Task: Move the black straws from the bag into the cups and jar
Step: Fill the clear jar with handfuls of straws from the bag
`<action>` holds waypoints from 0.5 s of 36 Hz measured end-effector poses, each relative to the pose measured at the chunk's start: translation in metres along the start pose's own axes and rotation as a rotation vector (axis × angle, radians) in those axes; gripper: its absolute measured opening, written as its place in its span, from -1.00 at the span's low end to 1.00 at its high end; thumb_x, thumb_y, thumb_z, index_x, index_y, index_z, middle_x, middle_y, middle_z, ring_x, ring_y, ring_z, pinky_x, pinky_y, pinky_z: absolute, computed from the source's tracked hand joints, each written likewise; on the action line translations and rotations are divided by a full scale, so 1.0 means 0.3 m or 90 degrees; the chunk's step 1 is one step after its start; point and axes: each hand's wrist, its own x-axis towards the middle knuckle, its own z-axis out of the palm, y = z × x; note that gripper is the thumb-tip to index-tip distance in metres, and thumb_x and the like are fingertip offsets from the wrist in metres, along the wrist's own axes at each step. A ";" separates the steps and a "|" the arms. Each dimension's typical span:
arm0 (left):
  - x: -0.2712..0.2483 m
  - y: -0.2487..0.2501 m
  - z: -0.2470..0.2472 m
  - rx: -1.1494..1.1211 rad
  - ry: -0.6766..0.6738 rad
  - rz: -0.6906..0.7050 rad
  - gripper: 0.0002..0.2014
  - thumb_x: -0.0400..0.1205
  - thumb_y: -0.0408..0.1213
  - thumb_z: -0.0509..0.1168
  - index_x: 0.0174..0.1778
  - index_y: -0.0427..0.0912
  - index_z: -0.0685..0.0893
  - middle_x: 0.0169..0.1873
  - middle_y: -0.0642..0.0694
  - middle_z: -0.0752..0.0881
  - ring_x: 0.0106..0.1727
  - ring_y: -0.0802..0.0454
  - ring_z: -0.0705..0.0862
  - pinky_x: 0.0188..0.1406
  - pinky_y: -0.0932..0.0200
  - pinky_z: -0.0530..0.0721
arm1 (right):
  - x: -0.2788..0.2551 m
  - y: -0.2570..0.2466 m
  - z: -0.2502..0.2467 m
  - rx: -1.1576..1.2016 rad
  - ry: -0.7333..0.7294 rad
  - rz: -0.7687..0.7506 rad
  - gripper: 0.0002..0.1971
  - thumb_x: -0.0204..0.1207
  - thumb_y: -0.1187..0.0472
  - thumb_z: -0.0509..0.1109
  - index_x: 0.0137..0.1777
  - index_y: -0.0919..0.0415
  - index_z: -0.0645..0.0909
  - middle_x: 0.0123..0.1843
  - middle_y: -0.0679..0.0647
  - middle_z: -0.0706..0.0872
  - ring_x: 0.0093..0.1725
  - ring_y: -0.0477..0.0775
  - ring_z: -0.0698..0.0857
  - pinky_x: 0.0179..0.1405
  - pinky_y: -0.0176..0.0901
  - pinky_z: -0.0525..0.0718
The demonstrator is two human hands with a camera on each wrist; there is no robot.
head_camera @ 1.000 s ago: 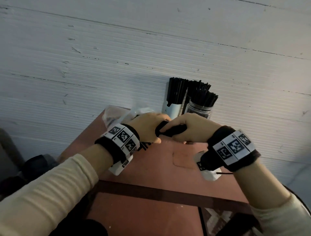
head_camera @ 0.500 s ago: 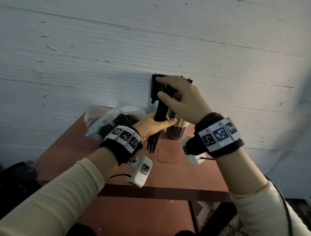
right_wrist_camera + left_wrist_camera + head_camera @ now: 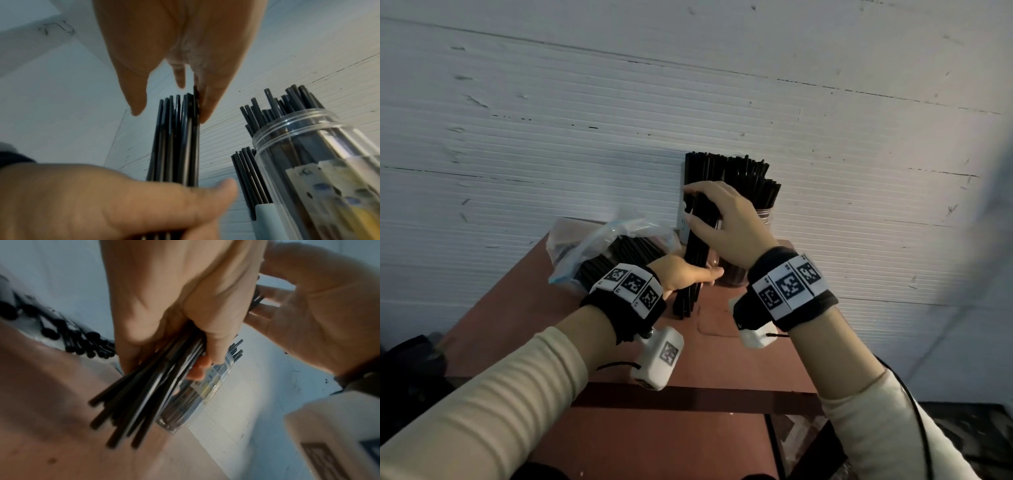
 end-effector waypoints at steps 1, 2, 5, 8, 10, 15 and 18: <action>0.002 -0.007 0.002 0.003 0.008 -0.014 -0.65 0.54 0.09 0.44 -0.30 -0.15 0.72 -0.26 -0.03 0.78 -0.08 0.05 0.72 0.31 0.05 0.53 | -0.001 0.000 0.001 0.006 0.009 -0.004 -0.48 0.55 0.15 0.43 0.50 0.16 0.45 0.45 0.06 0.49 0.43 -0.06 0.47 0.43 -0.33 0.40; 0.002 -0.008 0.003 0.002 0.022 -0.019 -0.59 0.53 0.16 0.40 -0.31 -0.16 0.72 -0.28 -0.04 0.78 -0.08 0.03 0.73 0.34 0.03 0.52 | -0.003 0.000 -0.001 0.010 0.021 -0.002 -0.37 0.52 0.10 0.47 0.56 0.16 0.35 0.51 0.08 0.40 0.48 -0.05 0.40 0.47 -0.28 0.36; -0.012 0.010 -0.004 -0.005 0.057 0.037 -0.46 0.38 0.35 0.36 -0.38 -0.14 0.69 -0.40 -0.02 0.74 -0.08 -0.06 0.75 0.41 -0.17 0.52 | -0.018 -0.004 -0.028 0.051 0.084 0.046 -0.04 0.40 -0.05 0.57 0.66 0.11 0.07 0.55 0.07 0.18 0.46 0.00 0.39 0.39 -0.26 0.48; -0.057 0.066 -0.015 0.014 0.022 0.130 -0.58 0.55 0.16 0.34 -0.26 -0.19 0.66 -0.38 -0.08 0.69 -0.19 -0.08 0.72 0.27 -0.26 0.63 | -0.039 -0.003 -0.067 0.065 0.091 0.125 0.09 0.26 -0.14 0.63 0.66 0.04 0.03 0.45 0.03 0.21 0.31 -0.05 0.45 0.21 -0.36 0.55; -0.099 0.113 -0.018 0.032 -0.051 0.185 -0.68 0.64 -0.05 0.34 -0.23 -0.25 0.64 -0.36 -0.14 0.66 -0.25 -0.08 0.67 0.12 -0.22 0.70 | -0.054 0.008 -0.085 0.057 0.010 0.163 0.01 0.21 -0.17 0.64 0.59 -0.03 0.18 0.37 0.00 0.25 0.33 -0.07 0.39 0.26 -0.38 0.50; -0.144 0.156 -0.001 0.128 -0.175 0.212 -0.82 0.64 -0.34 0.37 -0.29 -0.16 0.60 -0.33 -0.19 0.67 -0.23 -0.03 0.67 -0.09 0.07 0.69 | -0.093 0.001 -0.092 0.130 -0.227 0.141 -0.63 0.38 0.01 0.59 0.16 -0.01 0.63 -0.08 -0.23 0.68 -0.05 -0.33 0.66 -0.14 -0.54 0.55; -0.130 0.153 0.024 0.101 -0.197 0.193 -0.78 0.61 -0.34 0.41 -0.37 -0.16 0.62 -0.43 0.00 0.66 -0.31 0.13 0.65 -0.20 0.27 0.68 | -0.097 -0.011 -0.104 0.140 -0.213 0.078 -0.90 0.49 0.23 0.52 -0.05 0.24 0.73 -0.19 -0.09 0.75 -0.17 -0.26 0.70 -0.16 -0.49 0.61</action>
